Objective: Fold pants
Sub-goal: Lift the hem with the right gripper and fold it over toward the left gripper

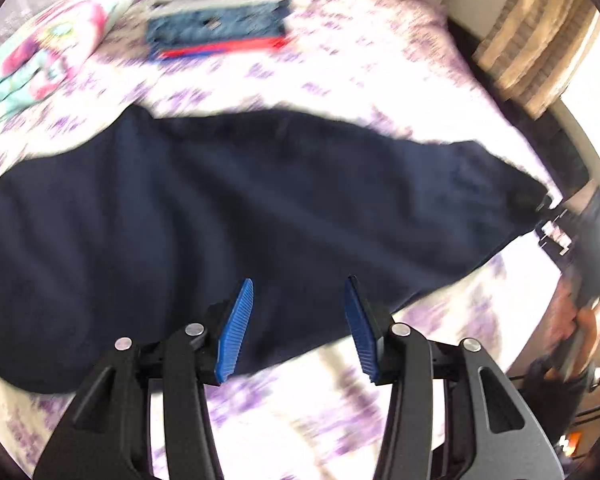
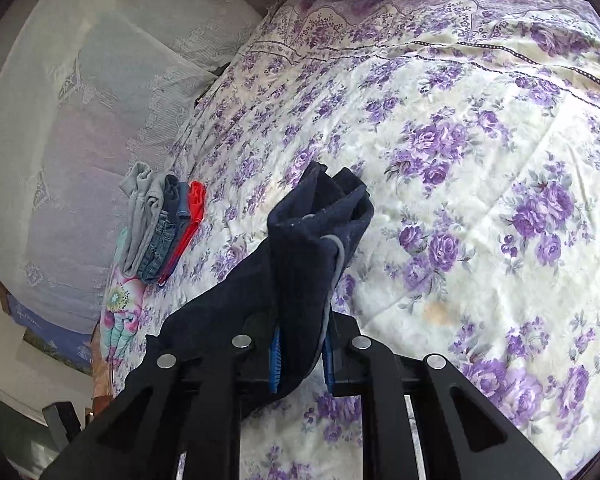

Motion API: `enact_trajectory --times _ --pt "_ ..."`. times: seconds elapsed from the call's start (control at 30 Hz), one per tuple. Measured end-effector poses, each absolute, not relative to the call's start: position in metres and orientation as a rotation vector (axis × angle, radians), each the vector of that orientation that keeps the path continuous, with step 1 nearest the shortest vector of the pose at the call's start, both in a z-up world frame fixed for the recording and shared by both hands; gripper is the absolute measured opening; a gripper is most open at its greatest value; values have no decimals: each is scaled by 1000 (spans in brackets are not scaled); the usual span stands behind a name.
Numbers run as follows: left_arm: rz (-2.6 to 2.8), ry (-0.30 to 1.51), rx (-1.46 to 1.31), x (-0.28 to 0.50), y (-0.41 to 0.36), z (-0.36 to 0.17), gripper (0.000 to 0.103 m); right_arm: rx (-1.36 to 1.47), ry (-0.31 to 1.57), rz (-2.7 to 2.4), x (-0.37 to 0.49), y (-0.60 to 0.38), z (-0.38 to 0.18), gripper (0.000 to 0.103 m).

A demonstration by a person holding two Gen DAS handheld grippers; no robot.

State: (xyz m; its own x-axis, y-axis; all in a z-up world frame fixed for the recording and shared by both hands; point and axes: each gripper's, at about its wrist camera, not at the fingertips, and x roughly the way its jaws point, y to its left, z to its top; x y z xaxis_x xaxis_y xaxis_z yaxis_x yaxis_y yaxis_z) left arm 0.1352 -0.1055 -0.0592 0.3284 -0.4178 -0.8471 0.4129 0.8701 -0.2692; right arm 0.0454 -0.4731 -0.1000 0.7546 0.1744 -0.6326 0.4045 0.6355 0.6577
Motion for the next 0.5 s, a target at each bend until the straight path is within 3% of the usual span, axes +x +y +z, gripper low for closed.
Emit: enact_trajectory --times 0.13,0.2,0.27,0.37,0.5 --pt "-643 1151 -130 162 -158 -57 42 896 719 -125 34 -472 -94 16" --pt "-660 1183 -145 172 -187 -68 16 895 715 -121 29 -470 -93 16" --pt "-676 1242 -139 183 -217 -88 7 876 716 -129 29 -467 -91 16" --pt "-643 1299 -149 196 -239 -126 5 827 724 -120 32 -458 -86 17" --pt "-691 1272 -176 177 -238 -122 4 742 712 -127 45 -446 -67 17"
